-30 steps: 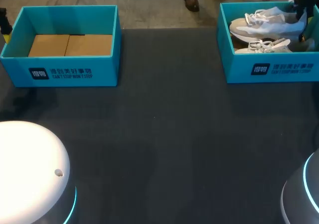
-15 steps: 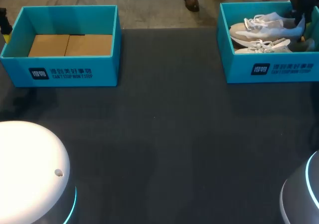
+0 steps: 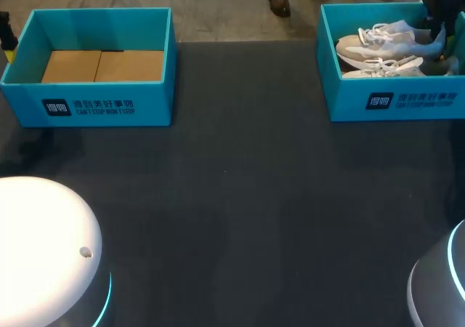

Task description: Take the shoe out of the shoebox, open the shoe tongue, remove and reinsert the insole, then place the shoe into the shoebox

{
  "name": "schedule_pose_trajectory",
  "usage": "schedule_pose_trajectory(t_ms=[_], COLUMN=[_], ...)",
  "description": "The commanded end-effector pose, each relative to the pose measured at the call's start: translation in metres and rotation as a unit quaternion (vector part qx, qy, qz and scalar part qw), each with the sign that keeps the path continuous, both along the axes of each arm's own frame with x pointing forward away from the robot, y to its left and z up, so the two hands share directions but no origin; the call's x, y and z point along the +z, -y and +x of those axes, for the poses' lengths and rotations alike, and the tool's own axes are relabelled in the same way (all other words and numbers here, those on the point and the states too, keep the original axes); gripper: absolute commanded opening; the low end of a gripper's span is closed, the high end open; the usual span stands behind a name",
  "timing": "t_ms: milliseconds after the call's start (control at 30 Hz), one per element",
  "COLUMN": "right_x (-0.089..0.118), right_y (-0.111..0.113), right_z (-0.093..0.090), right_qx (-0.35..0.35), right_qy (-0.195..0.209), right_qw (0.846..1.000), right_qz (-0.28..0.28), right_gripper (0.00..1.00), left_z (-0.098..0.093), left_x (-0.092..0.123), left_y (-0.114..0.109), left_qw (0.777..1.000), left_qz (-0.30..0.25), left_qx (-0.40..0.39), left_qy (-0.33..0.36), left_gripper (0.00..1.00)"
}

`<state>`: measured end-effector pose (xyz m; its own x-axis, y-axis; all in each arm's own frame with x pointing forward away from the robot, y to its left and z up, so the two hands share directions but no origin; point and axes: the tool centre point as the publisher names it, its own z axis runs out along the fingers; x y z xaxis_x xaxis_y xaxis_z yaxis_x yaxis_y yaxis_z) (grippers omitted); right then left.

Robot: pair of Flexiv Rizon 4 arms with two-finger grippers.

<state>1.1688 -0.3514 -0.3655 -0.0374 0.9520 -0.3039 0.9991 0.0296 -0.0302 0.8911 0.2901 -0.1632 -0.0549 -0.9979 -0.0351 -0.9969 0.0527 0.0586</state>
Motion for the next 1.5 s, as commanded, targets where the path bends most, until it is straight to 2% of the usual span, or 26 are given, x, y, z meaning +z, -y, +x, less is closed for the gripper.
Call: schedule_pose_trajectory(t_ms=[33,67,100,233,533,900,1133,1500], right_x=[0.000,0.002,0.005,0.014,0.037,0.091,0.127,0.165], right_y=[0.001,0.001,0.000,-0.003,-0.012,-0.030,-0.047,-0.081], right_z=[0.007,0.006,0.005,0.003,-0.009,-0.042,-0.074,-0.136], right_qx=[-0.003,-0.004,-0.004,-0.003,-0.002,-0.002,-0.015,-0.041], right_qy=[-0.010,-0.009,-0.007,-0.001,0.006,0.005,0.008,-0.007], right_qw=[1.000,1.000,1.000,1.000,1.000,0.999,0.998,0.991], right_qz=[0.002,0.003,0.002,0.001,0.011,0.043,0.066,0.127], right_gripper=[0.44,0.60,0.82,1.00,1.00,1.00,1.00,1.00], left_z=[0.000,0.000,0.000,0.000,0.000,0.000,0.000,0.000], left_x=[0.000,0.000,0.000,0.000,0.000,0.000,0.000,0.000], left_y=[0.000,0.000,0.000,0.000,0.000,0.000,0.000,0.000], left_qw=[1.000,1.000,1.000,1.000,1.000,1.000,1.000,1.000], left_qz=[0.001,0.001,0.001,0.001,0.001,0.001,0.001,0.001], left_qx=[0.000,0.000,0.000,0.000,0.000,0.000,0.000,0.000], left_qy=[0.000,0.000,0.000,0.000,0.000,0.000,0.000,0.000], left_gripper=[1.00,1.00,1.00,1.00,1.00,1.00,1.00,1.00])
